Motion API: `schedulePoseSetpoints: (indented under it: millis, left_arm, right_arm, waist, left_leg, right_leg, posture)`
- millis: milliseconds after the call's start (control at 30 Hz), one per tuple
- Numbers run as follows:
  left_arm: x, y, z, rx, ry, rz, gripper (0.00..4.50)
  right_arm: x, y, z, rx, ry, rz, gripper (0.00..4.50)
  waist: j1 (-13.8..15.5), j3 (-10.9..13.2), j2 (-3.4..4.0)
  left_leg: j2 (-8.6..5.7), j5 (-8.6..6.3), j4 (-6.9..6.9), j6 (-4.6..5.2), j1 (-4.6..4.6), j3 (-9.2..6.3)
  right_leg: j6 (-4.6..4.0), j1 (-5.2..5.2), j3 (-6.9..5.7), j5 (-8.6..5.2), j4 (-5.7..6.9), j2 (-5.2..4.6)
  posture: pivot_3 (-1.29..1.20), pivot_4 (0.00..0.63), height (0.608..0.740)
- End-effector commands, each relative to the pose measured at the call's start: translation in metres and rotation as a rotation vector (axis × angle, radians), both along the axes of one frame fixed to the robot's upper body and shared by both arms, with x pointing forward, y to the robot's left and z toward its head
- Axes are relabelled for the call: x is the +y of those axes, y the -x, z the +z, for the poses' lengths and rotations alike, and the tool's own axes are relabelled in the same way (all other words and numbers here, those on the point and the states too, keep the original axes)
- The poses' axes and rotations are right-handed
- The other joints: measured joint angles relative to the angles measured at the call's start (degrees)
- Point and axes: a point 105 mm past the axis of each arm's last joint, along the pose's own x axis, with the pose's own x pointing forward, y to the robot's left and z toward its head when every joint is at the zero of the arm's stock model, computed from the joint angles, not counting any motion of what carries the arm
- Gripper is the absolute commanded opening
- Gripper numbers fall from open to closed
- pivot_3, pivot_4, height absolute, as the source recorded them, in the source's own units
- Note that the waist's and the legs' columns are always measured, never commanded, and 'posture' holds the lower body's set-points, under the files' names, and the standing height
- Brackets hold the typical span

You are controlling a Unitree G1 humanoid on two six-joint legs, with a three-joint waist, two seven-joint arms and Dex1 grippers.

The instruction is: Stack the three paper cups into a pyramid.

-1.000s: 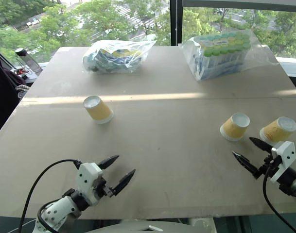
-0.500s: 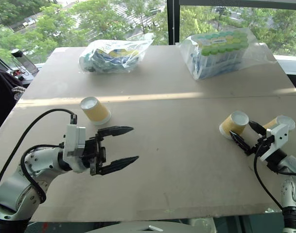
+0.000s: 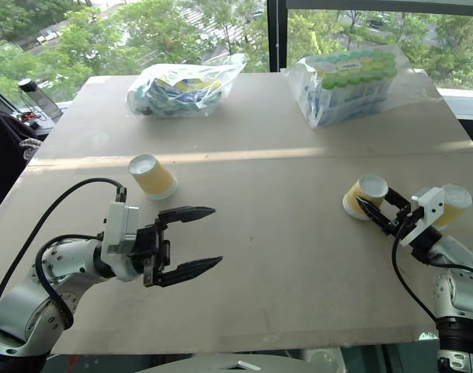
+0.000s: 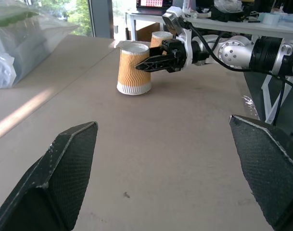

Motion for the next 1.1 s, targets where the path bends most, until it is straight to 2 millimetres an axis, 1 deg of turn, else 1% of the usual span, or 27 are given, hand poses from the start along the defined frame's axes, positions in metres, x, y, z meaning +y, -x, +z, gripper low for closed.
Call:
schedulePoseSetpoints:
  millis: [33, 67, 100, 200, 233, 267, 300, 333, 367, 433, 500, 567, 600, 733, 767, 867, 933, 967, 1067, 1100]
  left_arm:
    - [0.003, 0.000, 0.010, -0.055, 0.025, 0.053, 4.50]
    - [0.005, 0.000, 0.010, -0.052, 0.032, 0.072, 4.50]
    - [0.008, -0.001, 0.009, -0.049, 0.039, 0.098, 4.50]
    - [0.022, -0.002, 0.002, -0.042, 0.025, 0.183, 4.50]
    - [0.030, -0.003, 0.003, -0.048, 0.026, 0.224, 4.50]
    - [0.036, -0.004, 0.004, -0.056, 0.034, 0.257, 4.50]
    - [0.042, -0.006, 0.008, -0.066, 0.049, 0.296, 4.50]
    - [0.048, -0.007, 0.010, -0.075, 0.059, 0.333, 4.50]
    - [0.052, -0.007, 0.012, -0.078, 0.061, 0.353, 4.50]
    - [0.059, -0.006, 0.008, -0.072, 0.033, 0.380, 4.50]
    - [0.064, -0.007, 0.006, -0.066, 0.026, 0.411, 4.50]
    - [0.070, -0.009, 0.003, -0.049, 0.028, 0.445, 4.50]
    - [0.072, -0.010, 0.001, -0.042, 0.018, 0.459, 4.50]
    - [0.073, -0.015, -0.006, -0.024, 0.032, 0.498, 4.50]
    - [0.071, -0.015, -0.008, -0.017, 0.033, 0.493, 4.50]
    - [0.059, -0.016, -0.011, -0.008, 0.038, 0.438, 4.50]
    - [0.048, -0.019, -0.008, -0.011, 0.055, 0.396, 4.50]
    - [0.042, -0.021, -0.007, -0.014, 0.055, 0.370, 4.50]
    - [0.019, -0.024, -0.012, -0.023, -0.017, 0.238, 4.50]
    - [0.014, -0.025, -0.012, -0.026, -0.027, 0.209, 4.50]
  right_arm:
    - [0.022, -0.008, 0.011, -0.035, 0.022, 0.059, 2.17]
    - [0.032, -0.010, 0.011, -0.033, 0.027, 0.093, 2.17]
    - [0.047, -0.015, 0.011, -0.023, 0.027, 0.133, 2.17]
    - [0.107, -0.038, 0.011, -0.011, 0.035, 0.233, 2.17]
    - [0.133, -0.048, 0.017, -0.032, 0.036, 0.273, 2.17]
    - [0.151, -0.055, 0.024, -0.048, 0.039, 0.296, 2.17]
    - [0.166, -0.063, 0.030, -0.055, 0.043, 0.298, 2.17]
    - [0.180, -0.068, 0.036, -0.068, 0.034, 0.319, 2.17]
    - [0.187, -0.070, 0.039, -0.068, 0.033, 0.336, 2.17]
    - [0.199, -0.073, 0.035, -0.039, 0.065, 0.373, 2.17]
    - [0.203, -0.076, 0.034, -0.031, 0.089, 0.383, 3.18]
    - [0.203, -0.078, 0.036, -0.036, 0.086, 0.374, 4.11]
    - [0.202, -0.080, 0.037, -0.038, 0.081, 0.366, 4.49]
    - [0.189, -0.074, 0.030, -0.027, 0.088, 0.355, 4.49]
    - [0.182, -0.071, 0.027, -0.026, 0.094, 0.341, 4.49]
    - [0.148, -0.054, 0.012, -0.026, 0.136, 0.279, 4.49]
    - [0.128, -0.040, 0.009, -0.040, 0.157, 0.245, 4.49]
    - [0.120, -0.034, 0.009, -0.049, 0.164, 0.224, 4.49]
    - [0.081, -0.015, 0.022, -0.136, 0.156, 0.064, 4.49]
    - [0.071, -0.009, 0.026, -0.151, 0.147, 0.016, 4.49]
  waist:
    - [0.08, 0.00, 0.00]
    - [-0.04, 0.00, 0.00]
    - [-0.08, 0.00, 0.00]
    - [-1.44, 0.02, -0.01]
    - [-1.72, 0.03, -0.04]
    - [-2.11, 0.04, -0.04]
    - [-2.16, 0.07, 0.00]
    - [-1.99, 0.06, -0.02]
    - [-1.71, 0.06, -0.02]
    - [-1.01, 0.02, -0.08]
    - [-0.89, 0.01, -0.10]
    - [-1.01, 0.02, -0.10]
    - [-1.18, 0.02, -0.10]
    - [-1.59, 0.02, -0.09]
    - [-1.63, 0.02, -0.08]
    - [-1.22, 0.02, -0.09]
    - [-0.44, 0.02, -0.09]
    - [-0.50, 0.02, -0.10]
    - [-0.48, 0.03, -0.09]
    - [-0.68, 0.03, -0.08]
  left_leg:
    - [0.00, 0.00, 0.00, 0.00, -0.01, -0.02]
    - [0.00, 0.00, 0.00, 0.00, -0.01, -0.03]
    - [0.01, 0.00, 0.00, 0.00, -0.01, 0.01]
    - [0.04, 0.00, 0.00, -0.01, 0.00, 0.10]
    - [0.05, 0.01, -0.01, -0.01, 0.00, 0.13]
    - [0.07, 0.01, 0.00, -0.02, 0.03, 0.15]
    - [0.07, 0.02, 0.00, -0.03, 0.01, 0.15]
    - [0.07, 0.03, 0.00, -0.05, -0.02, 0.12]
    - [0.07, 0.03, 0.00, -0.05, -0.06, 0.08]
    - [0.05, 0.02, 0.03, -0.04, -0.11, 0.07]
    - [-0.02, 0.00, 0.03, -0.01, -0.11, 0.05]
    - [-0.08, -0.02, 0.03, 0.02, -0.12, 0.04]
    - [-0.08, -0.02, 0.02, 0.02, -0.13, 0.05]
    - [-0.06, -0.02, -0.05, 0.01, -0.16, 0.09]
    - [-0.05, -0.02, -0.05, 0.01, -0.15, 0.09]
    - [-0.04, -0.02, -0.04, 0.00, -0.15, 0.09]
    - [-0.07, -0.03, 0.01, 0.01, -0.18, 0.09]
    - [-0.08, -0.03, 0.03, 0.02, -0.20, 0.09]
    - [-0.08, -0.03, 0.05, 0.02, -0.16, 0.15]
    - [-0.07, -0.02, 0.04, 0.01, -0.15, 0.17]
  right_leg:
    - [0.00, 0.00, -0.02, 0.00, 0.01, -0.01]
    - [0.00, -0.02, -0.02, 0.00, 0.00, 0.00]
    - [0.00, -0.04, 0.00, 0.00, 0.02, 0.01]
    - [0.00, -0.09, 0.09, 0.00, 0.10, 0.04]
    - [0.00, -0.12, 0.13, 0.00, 0.16, 0.06]
    - [-0.01, -0.15, 0.15, 0.00, 0.19, 0.08]
    - [-0.01, -0.17, 0.14, 0.01, 0.22, 0.09]
    - [-0.02, -0.22, 0.09, 0.01, 0.24, 0.08]
    - [-0.02, -0.30, 0.04, 0.01, 0.23, 0.08]
    - [-0.02, -0.32, -0.20, 0.01, 0.18, 0.00]
    - [-0.03, -0.32, -0.34, 0.01, 0.17, -0.08]
    - [-0.03, -0.32, -0.37, 0.01, 0.15, -0.13]
    - [-0.03, -0.33, -0.37, 0.01, 0.11, -0.13]
    - [-0.03, -0.50, -0.39, 0.01, 0.13, -0.13]
    - [-0.03, -0.51, -0.39, 0.01, 0.14, -0.12]
    - [-0.03, -0.51, -0.39, 0.01, 0.19, -0.12]
    - [-0.03, -0.49, -0.39, 0.01, 0.17, -0.17]
    - [-0.02, -0.48, -0.39, 0.01, 0.14, -0.18]
    - [-0.02, -0.48, -0.32, 0.02, 0.22, -0.17]
    - [-0.02, -0.48, -0.29, 0.02, 0.29, -0.15]
  posture:
    - [0.00, 0.150, 0.740]
    - [0.00, 0.150, 0.740]
    - [0.00, 0.150, 0.740]
    - [0.00, 0.150, 0.740]
    - [0.00, 0.150, 0.740]
    - [0.00, 0.150, 0.740]
    - [0.00, 0.150, 0.740]
    - [0.00, 0.150, 0.740]
    - [0.00, 0.150, 0.740]
    - [0.00, 0.150, 0.740]
    - [0.00, 0.150, 0.740]
    - [0.00, 0.150, 0.740]
    - [0.00, 0.150, 0.740]
    - [0.00, 0.150, 0.740]
    - [0.00, 0.150, 0.740]
    - [0.00, 0.150, 0.740]
    - [0.00, 0.150, 0.740]
    - [0.00, 0.150, 0.740]
    - [0.00, 0.150, 0.740]
    - [0.00, 0.150, 0.740]
